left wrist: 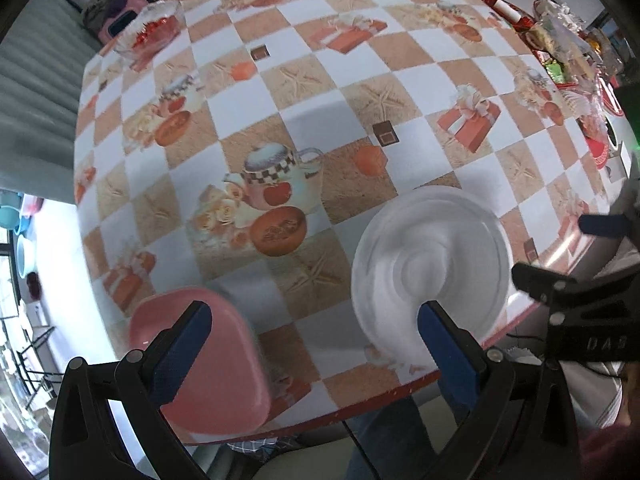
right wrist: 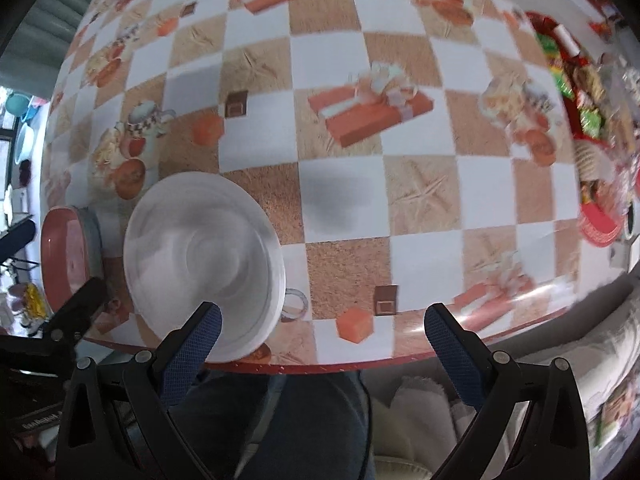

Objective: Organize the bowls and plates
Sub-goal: 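Close both grippers on opposite sides of the white bowl stack rim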

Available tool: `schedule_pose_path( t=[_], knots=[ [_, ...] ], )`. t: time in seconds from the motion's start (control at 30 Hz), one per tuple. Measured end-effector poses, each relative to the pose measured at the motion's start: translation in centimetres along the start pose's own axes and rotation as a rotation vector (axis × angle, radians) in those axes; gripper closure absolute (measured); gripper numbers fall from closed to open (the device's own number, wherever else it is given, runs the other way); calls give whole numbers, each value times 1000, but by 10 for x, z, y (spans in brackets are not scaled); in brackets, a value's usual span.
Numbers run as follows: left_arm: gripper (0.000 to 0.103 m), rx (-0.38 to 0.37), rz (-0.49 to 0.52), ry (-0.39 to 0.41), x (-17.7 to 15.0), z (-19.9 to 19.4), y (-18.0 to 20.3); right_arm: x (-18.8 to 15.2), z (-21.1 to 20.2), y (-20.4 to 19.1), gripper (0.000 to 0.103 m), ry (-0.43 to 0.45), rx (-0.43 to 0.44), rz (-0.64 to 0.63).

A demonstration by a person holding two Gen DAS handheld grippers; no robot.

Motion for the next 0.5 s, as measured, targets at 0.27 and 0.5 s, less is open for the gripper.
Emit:
schedule_pose_path(
  t=[0.27,0.5],
  knots=[
    [0,14,-64,-42,0,41,4,-5,37,8,1,-56,11,48],
    [0,24,-110,-67,-4,65,-3,-9,53,6,1,-62,41,53]
  ],
)
Point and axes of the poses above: each gripper's, at about its wrist camera, not at the fingertips, and z roughly the way its jaws point, y to its right, x to its top, the point moved 4 cm from there along z, roughly the way its jaws point, and after that the axes turned 9 degrees about -z, right-handed, at the moved point
